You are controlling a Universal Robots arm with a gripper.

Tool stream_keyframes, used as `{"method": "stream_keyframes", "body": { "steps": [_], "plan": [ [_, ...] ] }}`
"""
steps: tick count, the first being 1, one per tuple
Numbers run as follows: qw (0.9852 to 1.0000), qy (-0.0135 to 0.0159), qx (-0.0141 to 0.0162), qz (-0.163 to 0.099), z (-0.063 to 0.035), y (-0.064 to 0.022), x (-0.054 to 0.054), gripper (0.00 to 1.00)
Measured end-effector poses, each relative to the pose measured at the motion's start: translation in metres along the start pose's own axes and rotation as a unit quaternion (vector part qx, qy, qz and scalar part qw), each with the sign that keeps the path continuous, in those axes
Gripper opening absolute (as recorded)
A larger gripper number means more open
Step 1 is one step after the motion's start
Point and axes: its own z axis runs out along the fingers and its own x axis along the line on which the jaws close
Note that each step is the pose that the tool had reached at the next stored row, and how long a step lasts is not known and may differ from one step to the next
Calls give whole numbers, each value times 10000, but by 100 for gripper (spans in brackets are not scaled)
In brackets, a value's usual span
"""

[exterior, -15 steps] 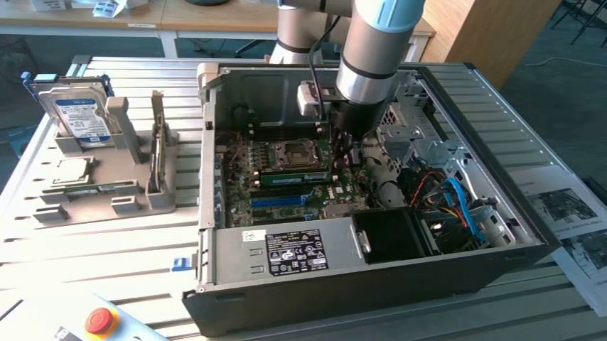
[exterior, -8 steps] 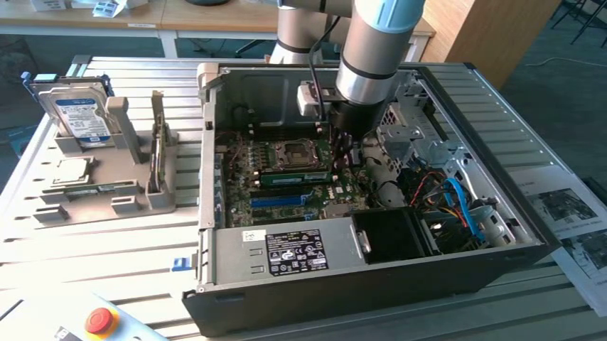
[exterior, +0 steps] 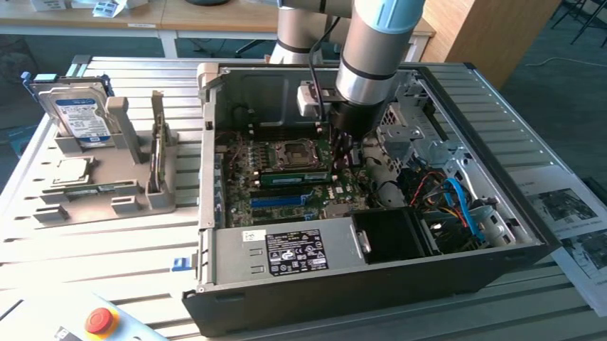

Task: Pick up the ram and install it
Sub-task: 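Press down the ram until it locks into place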

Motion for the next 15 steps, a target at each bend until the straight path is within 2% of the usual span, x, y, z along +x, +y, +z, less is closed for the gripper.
{"method": "stream_keyframes", "body": {
  "steps": [15],
  "plan": [
    [10000, 1, 0, 0, 17, 0, 0, 11]
  ]
}}
